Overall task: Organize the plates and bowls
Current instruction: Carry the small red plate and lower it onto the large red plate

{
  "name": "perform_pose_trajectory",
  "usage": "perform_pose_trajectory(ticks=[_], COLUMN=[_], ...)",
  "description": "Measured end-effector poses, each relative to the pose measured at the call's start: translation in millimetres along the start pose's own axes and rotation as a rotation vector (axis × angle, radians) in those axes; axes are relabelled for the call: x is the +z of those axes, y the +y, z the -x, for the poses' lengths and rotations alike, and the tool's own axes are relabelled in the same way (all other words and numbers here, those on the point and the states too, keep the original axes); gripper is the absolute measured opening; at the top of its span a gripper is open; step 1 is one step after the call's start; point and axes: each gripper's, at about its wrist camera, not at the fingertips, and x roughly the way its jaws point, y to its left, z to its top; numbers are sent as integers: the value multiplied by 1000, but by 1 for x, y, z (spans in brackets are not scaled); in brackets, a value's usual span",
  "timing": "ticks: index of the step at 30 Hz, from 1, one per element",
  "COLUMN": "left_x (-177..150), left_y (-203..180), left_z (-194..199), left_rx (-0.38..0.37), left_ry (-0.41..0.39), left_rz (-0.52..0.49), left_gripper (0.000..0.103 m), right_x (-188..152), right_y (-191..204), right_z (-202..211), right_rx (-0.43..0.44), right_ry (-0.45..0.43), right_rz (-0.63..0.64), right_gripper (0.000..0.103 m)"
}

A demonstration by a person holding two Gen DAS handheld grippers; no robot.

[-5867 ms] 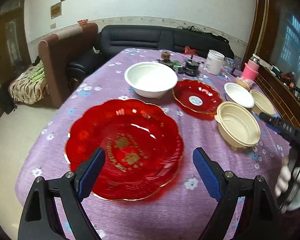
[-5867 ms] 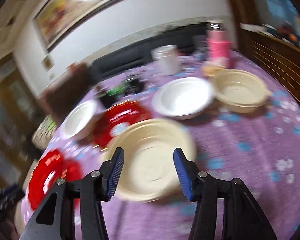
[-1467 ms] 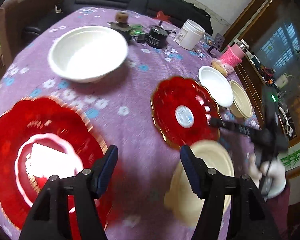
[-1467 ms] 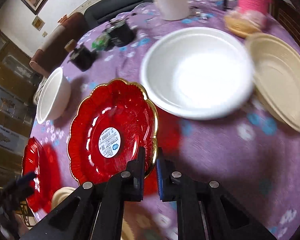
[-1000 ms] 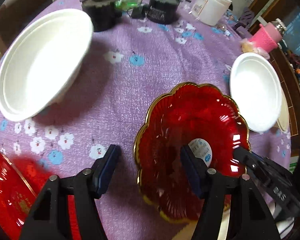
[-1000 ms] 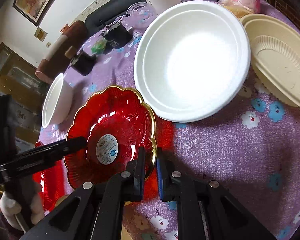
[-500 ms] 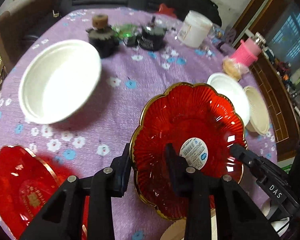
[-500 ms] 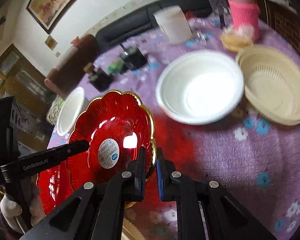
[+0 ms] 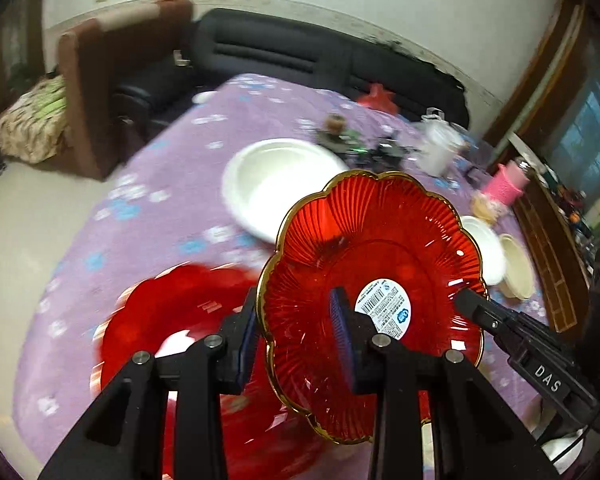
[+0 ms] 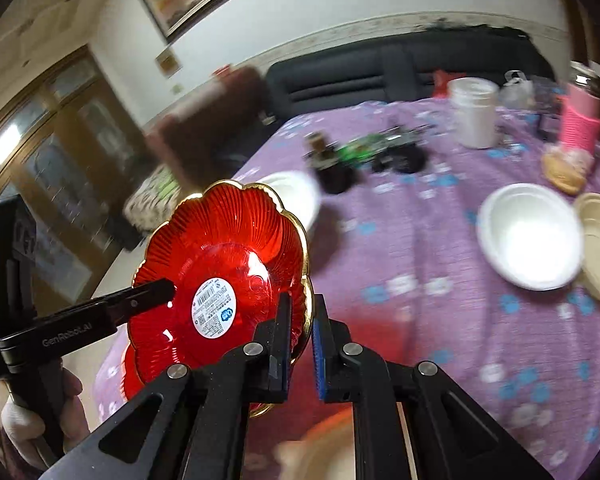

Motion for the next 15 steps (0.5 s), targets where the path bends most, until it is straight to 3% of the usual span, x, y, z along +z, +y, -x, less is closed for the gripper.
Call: perform_pose_trajectory(ticks=[4, 9, 15], left_x=[-22, -38, -51], left_y=[50, 94, 110], left_z=[1, -19, -37], left_rx=[47, 75, 102], left_ry=[12, 68, 107], left_rz=[73, 159, 170], left_gripper=[32, 32, 33], right_x=[-14, -36, -53], right_y=[38, 67, 71], right_z=[-35, -77, -110], right_rx=[41, 30, -2], right_ry=[68, 149, 217], right_rz=[45, 95, 110], right_gripper=[11, 11, 12])
